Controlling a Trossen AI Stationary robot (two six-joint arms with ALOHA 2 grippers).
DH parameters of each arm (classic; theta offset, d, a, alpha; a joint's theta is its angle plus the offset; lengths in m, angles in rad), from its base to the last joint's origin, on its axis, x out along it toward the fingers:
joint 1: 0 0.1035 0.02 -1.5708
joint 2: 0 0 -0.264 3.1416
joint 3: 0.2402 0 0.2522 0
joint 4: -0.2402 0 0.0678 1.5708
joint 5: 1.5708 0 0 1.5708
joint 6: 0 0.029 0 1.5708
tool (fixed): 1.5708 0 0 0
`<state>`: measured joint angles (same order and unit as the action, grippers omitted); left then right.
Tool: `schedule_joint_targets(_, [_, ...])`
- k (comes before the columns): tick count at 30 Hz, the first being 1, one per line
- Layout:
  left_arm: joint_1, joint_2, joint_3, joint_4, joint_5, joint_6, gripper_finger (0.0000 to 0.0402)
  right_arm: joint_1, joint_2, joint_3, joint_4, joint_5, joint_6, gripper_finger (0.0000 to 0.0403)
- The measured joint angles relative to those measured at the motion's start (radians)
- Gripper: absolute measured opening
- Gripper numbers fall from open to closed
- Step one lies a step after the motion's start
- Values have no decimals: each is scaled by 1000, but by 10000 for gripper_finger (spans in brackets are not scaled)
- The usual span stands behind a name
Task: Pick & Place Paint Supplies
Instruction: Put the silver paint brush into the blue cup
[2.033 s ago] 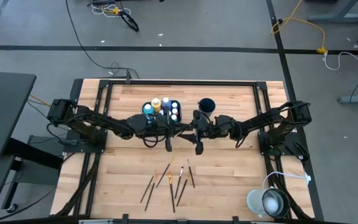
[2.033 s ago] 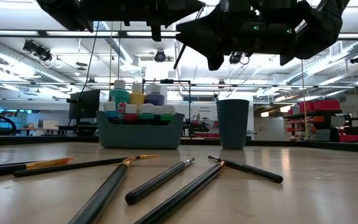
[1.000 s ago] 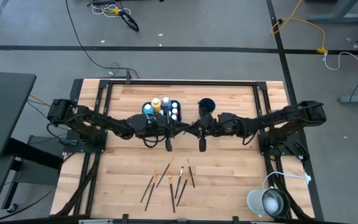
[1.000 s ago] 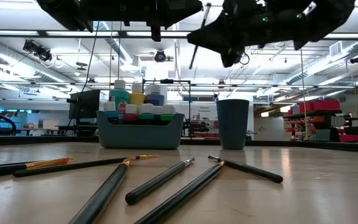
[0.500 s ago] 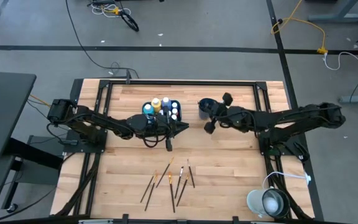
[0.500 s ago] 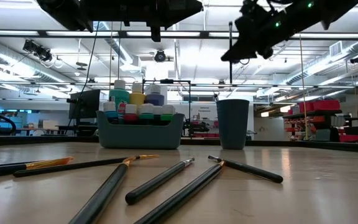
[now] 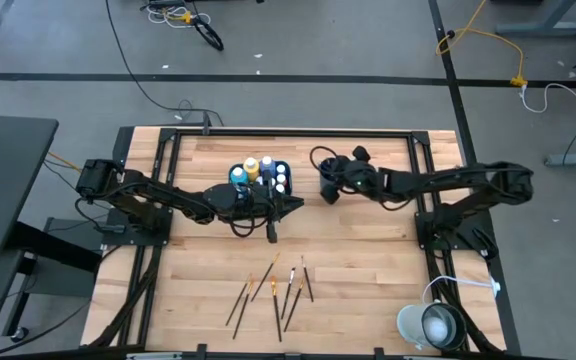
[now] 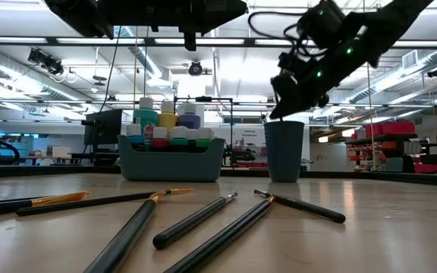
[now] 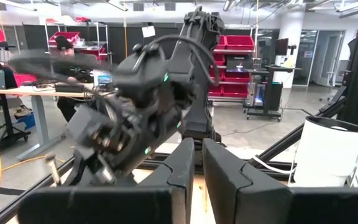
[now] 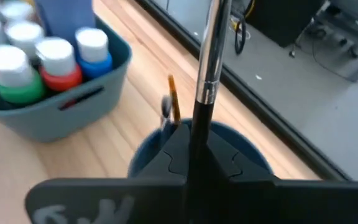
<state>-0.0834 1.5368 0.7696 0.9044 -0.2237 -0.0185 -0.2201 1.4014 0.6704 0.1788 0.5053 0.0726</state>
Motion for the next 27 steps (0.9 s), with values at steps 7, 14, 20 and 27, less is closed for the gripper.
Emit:
schedule_joint_targets(7, [0,0,0,0,0,0,43,-30,71,0,47,-8,69,19])
schedule_joint_targets(14, [0,0,0,0,0,0,43,-53,78,2,68,-76,77,27])
schedule_joint_targets(20, [0,0,0,0,0,0,43,-68,78,2,68,-78,72,43])
schedule_joint_targets(27, [0,0,0,4,0,0,43,-72,78,2,69,-81,50,62])
